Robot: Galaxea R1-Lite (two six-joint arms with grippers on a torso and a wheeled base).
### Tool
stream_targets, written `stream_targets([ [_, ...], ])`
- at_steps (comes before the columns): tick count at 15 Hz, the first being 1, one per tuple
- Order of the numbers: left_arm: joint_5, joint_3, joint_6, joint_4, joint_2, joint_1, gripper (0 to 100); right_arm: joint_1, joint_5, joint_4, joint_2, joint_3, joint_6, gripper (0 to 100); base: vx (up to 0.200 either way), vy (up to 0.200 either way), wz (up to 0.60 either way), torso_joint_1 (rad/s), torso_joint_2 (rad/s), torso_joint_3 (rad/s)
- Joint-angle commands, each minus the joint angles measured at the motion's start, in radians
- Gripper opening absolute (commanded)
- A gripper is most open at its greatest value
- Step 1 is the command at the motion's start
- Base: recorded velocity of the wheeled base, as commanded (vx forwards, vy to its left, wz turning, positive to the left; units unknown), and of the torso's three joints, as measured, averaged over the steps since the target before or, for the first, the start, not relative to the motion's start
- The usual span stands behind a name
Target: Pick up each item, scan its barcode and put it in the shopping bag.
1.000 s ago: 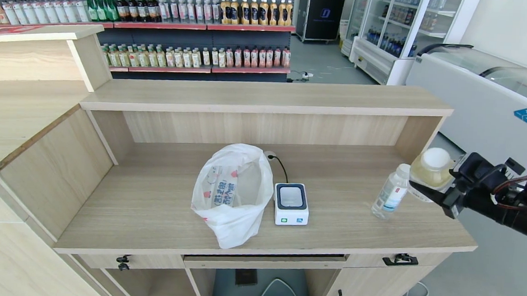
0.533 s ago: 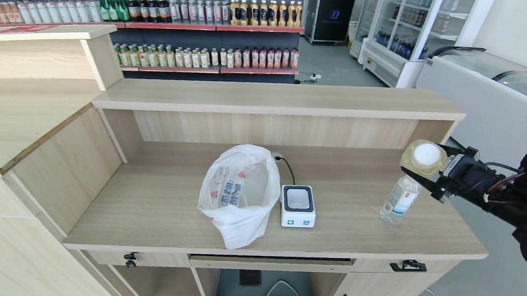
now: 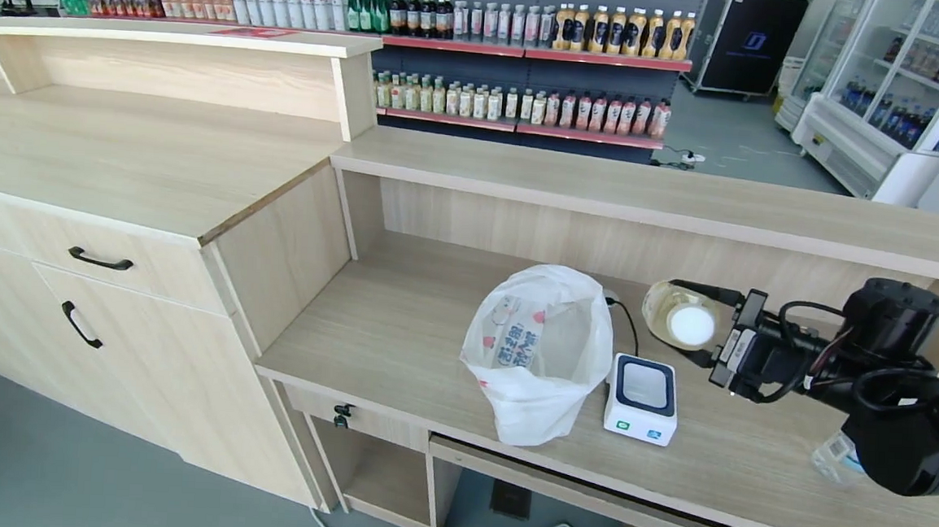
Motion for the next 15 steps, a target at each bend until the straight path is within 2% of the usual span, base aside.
stream_targets([
  [1,0.0,0.0,0.0,0.0,0.0,0.0,100,-0.028,0.025,0.001,0.078,-0.004,-0.033,0,0.0,0.0,0.0,0.0,0.0,0.0],
  [4,0.0,0.0,0.0,0.0,0.0,0.0,100,-0.056,0.044,0.007,0.131,-0.005,-0.106,0,0.0,0.0,0.0,0.0,0.0,0.0],
  [15,0.0,0.0,0.0,0.0,0.0,0.0,100,-0.061,0.096,-0.008,0.29,-0.054,-0.178,0,0.0,0.0,0.0,0.0,0.0,0.0],
])
